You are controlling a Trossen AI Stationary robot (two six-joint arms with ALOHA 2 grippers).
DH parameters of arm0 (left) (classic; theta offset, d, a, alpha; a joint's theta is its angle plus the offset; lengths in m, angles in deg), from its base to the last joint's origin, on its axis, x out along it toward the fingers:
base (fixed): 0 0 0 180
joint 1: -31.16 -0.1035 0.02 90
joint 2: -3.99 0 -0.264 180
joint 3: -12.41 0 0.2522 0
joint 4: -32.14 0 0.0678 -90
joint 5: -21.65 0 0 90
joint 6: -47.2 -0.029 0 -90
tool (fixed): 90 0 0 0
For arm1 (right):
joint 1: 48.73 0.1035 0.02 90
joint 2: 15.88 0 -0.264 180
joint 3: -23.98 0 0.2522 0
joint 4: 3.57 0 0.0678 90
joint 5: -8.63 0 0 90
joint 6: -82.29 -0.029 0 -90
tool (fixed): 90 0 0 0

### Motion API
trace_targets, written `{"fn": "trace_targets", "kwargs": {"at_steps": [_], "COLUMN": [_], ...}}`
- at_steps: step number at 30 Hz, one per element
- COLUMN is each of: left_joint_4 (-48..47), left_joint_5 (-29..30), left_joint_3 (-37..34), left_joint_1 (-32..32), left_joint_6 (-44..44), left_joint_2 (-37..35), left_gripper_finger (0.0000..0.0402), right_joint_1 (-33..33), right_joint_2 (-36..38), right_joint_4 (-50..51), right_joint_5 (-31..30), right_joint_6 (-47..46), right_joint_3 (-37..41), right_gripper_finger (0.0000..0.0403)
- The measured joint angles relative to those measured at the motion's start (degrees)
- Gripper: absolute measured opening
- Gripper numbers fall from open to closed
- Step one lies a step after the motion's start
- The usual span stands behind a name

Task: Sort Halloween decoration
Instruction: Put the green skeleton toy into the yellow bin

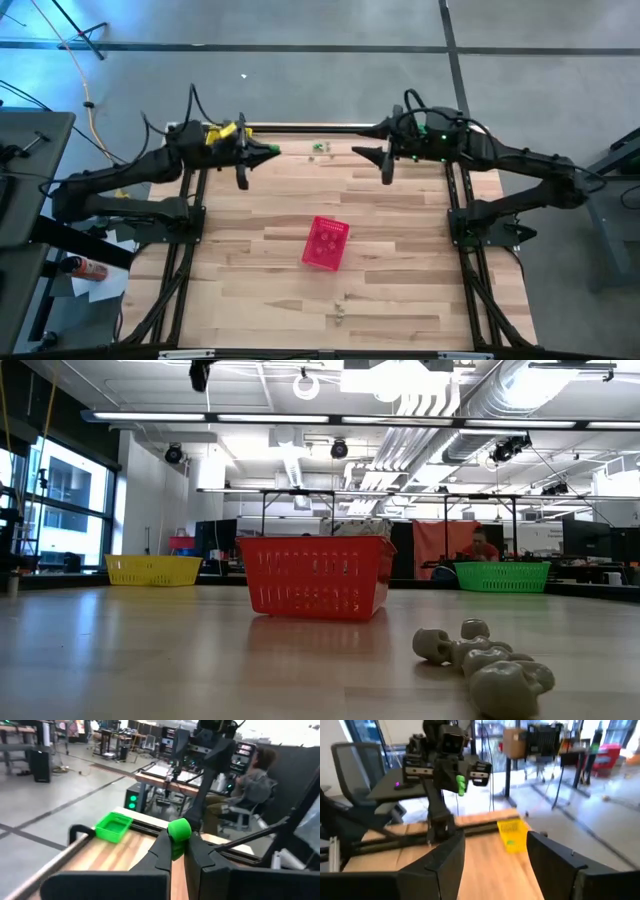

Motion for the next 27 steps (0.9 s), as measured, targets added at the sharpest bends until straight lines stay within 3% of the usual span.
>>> {"fn": "trace_targets", "kwargs": {"at_steps": [4, 10, 20, 23, 27], "left_joint_4": [5.72, 6.48, 6.48, 2.74, -9.54], "left_joint_5": [1.87, 3.61, 4.04, 7.87, 17.55], "left_joint_3": [-6.89, -8.31, -8.16, -5.38, 1.40], "left_joint_1": [0.63, 0.24, -0.82, -0.84, -4.02], "left_joint_6": [3.48, 2.15, 4.48, 7.19, 9.45], "left_joint_2": [-2.78, -4.93, -5.25, -4.13, -0.41], "left_gripper_finger": [0.0001, 0.0001, 0.0001, 0.0001, 0.0000], "right_joint_1": [0.69, 2.33, 3.84, 3.72, 2.96], "right_joint_2": [1.83, 1.67, 1.53, 1.53, 1.53], "right_joint_4": [5.12, 11.47, -0.26, -2.77, -3.92], "right_joint_5": [-0.12, -0.04, -0.06, -0.08, -0.08], "right_joint_6": [-2.13, -2.06, -8.29, -8.55, -8.25], "right_joint_3": [0.02, 0.17, 10.70, 11.82, 11.80], "right_gripper_finger": [0.0209, 0.0209, 0.0209, 0.0209, 0.0209]}}
